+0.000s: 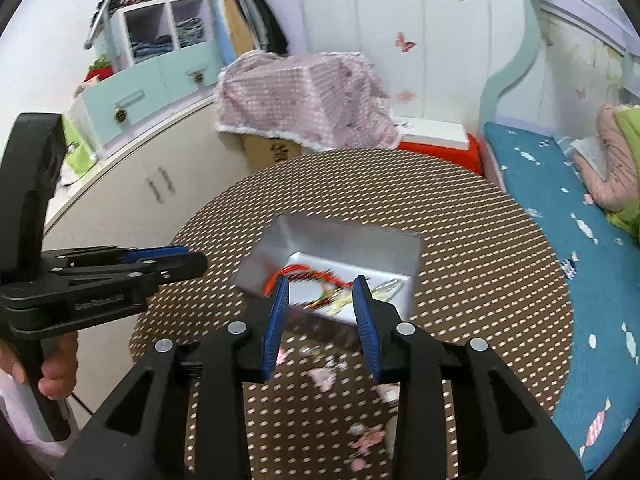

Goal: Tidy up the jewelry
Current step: 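Open the left tool to release the keychain into the box, then grasp the silver charm chain with the left tool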

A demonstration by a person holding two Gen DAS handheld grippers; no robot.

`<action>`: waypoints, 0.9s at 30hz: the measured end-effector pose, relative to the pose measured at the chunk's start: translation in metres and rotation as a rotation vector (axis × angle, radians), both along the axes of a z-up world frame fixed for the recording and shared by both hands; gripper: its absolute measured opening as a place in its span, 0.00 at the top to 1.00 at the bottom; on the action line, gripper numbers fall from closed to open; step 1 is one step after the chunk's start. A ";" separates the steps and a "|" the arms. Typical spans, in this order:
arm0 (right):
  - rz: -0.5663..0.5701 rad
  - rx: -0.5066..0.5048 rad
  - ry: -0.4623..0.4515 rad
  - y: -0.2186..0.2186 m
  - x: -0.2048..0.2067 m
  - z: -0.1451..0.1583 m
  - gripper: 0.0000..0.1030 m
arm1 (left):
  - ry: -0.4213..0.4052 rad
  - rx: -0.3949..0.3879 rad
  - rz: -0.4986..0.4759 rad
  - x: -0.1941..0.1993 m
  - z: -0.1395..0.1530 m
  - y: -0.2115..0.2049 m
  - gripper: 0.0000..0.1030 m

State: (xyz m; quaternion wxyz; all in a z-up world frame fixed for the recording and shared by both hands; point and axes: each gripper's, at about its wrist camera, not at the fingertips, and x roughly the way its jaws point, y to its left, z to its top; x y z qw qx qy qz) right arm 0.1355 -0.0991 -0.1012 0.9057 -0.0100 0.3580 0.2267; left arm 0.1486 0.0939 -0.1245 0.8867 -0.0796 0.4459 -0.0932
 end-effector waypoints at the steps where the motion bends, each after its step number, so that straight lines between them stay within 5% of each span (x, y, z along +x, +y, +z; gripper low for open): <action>1: 0.010 0.000 0.005 0.003 -0.002 -0.002 0.69 | 0.006 0.003 0.002 -0.002 -0.003 0.001 0.74; 18: 0.175 -0.085 0.169 0.065 -0.017 -0.056 0.73 | 0.105 -0.013 0.045 -0.037 -0.055 0.034 0.73; 27: 0.149 -0.167 0.200 0.080 -0.004 -0.075 0.75 | 0.125 -0.037 0.057 -0.038 -0.064 0.039 0.73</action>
